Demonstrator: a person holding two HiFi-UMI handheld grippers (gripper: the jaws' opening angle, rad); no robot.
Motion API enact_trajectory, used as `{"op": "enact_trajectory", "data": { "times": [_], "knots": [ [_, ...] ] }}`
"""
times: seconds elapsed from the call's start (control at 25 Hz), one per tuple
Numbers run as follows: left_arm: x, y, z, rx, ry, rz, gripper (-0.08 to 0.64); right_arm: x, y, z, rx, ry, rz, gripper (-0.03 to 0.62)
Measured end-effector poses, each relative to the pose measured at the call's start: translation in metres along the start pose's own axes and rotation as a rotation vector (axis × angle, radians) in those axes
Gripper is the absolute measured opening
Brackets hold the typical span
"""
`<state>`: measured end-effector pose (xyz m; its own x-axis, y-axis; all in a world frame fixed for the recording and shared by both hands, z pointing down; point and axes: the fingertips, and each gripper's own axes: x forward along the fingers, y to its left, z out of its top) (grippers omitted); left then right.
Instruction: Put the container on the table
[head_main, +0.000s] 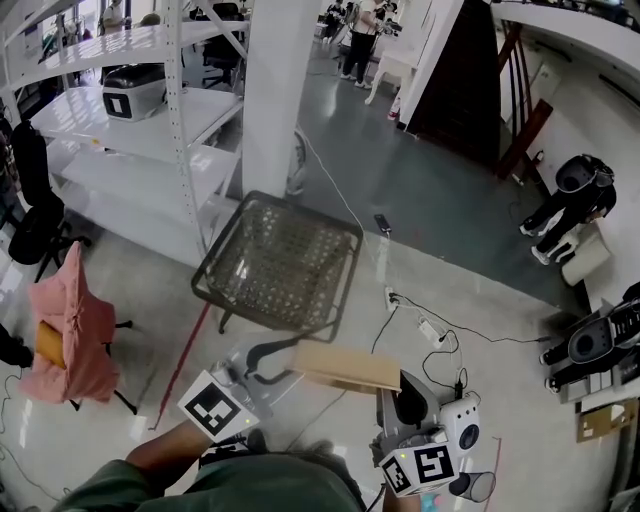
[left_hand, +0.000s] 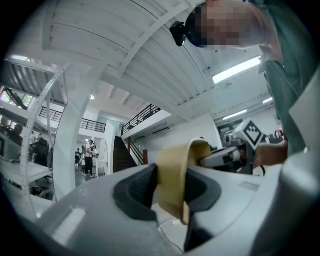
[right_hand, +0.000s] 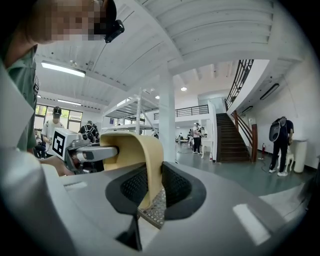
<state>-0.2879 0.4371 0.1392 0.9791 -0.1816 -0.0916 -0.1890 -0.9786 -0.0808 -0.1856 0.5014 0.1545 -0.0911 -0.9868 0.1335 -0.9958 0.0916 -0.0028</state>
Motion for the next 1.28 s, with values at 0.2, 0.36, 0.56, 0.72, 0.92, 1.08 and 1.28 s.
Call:
{"op": "enact_trajectory", "data": {
  "times": [0.2,0.36,0.56,0.72,0.92,1.08,1.28],
  "knots": [
    [0.015,0.013,-0.004,-0.011,0.012,0.029,0.109,0.018,-0.016,0.000,0.010,0.005,0.031,0.064],
    [0.037,0.014,-0.006,-0.003,0.033,0.053,0.109,0.023,-0.041,0.003,0.008,-0.006,0.056,0.063],
    [0.082,0.008,-0.008,0.015,0.045,0.083,0.109,0.025,-0.087,-0.001,0.025,-0.014,0.094,0.063],
    [0.125,-0.001,-0.009,0.035,0.053,0.111,0.109,0.024,-0.132,0.000,0.028,-0.025,0.131,0.063],
    [0.169,-0.018,-0.010,0.044,0.064,0.146,0.110,0.016,-0.180,-0.001,0.028,-0.035,0.173,0.063],
    [0.195,-0.027,-0.014,0.058,0.077,0.165,0.110,0.013,-0.208,-0.005,0.033,-0.035,0.198,0.064],
    [0.212,-0.022,-0.024,0.039,0.100,0.162,0.112,0.022,-0.225,-0.013,0.057,-0.017,0.204,0.063]
  ]
}}
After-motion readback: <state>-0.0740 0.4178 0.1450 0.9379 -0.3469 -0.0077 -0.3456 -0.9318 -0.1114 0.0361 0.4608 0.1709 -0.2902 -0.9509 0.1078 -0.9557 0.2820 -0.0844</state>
